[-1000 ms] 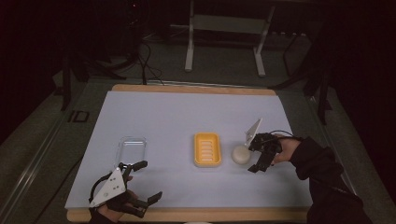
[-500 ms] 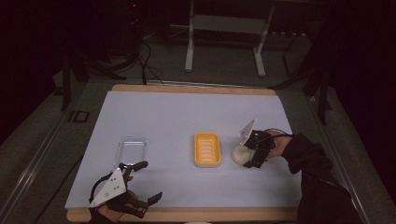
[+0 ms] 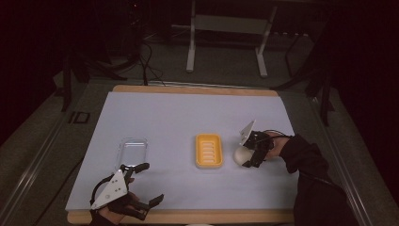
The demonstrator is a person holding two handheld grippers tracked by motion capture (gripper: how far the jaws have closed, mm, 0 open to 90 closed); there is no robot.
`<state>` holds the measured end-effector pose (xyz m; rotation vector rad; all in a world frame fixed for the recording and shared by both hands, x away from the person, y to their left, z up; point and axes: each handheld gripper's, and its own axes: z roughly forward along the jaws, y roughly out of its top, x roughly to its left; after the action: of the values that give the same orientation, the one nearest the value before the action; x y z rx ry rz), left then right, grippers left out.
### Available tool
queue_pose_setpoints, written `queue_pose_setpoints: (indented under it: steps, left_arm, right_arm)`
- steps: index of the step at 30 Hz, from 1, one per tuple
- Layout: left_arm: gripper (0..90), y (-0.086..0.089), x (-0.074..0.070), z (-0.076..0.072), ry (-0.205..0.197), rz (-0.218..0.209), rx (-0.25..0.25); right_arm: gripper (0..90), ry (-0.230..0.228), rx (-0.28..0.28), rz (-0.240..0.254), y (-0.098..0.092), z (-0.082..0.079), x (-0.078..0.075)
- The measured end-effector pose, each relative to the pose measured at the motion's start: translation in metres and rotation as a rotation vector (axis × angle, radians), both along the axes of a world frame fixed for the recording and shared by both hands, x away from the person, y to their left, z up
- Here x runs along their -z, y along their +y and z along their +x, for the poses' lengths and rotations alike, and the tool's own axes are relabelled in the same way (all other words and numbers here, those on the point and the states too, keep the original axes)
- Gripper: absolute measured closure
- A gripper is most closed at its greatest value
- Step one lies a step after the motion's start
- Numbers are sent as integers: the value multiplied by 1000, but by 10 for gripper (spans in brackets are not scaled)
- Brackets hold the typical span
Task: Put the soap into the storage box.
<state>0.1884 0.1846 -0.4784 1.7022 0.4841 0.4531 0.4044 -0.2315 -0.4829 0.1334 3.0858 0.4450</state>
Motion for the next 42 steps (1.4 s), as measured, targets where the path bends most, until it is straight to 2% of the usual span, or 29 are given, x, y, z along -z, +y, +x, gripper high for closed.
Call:
queue_pose_setpoints:
  steps: [5, 19, 22, 27, 30, 35, 39, 42]
  left_arm:
    - [1, 0, 0, 0, -2, 3, 2]
    - [1, -1, 1, 0, -2, 9, 5]
    - [1, -1, 1, 0, -2, 10, 6]
    - [1, -1, 1, 0, -2, 10, 6]
    - [0, -1, 1, 0, -1, 9, 6]
    - [1, -1, 1, 0, -2, 9, 6]
    - [1, -2, 1, 0, -2, 10, 6]
    - [1, -2, 1, 0, -2, 10, 8]
  right_arm:
    - [133, 21, 2, -21, 1, 1, 10]
    - [174, 25, -6, -41, 7, 4, 23]
    - [236, 16, 4, -40, 7, 5, 22]
    - [244, 13, 11, -72, 11, 4, 20]
    - [245, 38, 17, -97, 12, 3, 19]
    - [245, 72, 34, -98, 12, 3, 16]
    - [246, 77, 20, -83, 12, 1, 7]
    - [245, 79, 20, -92, 12, 0, -1]
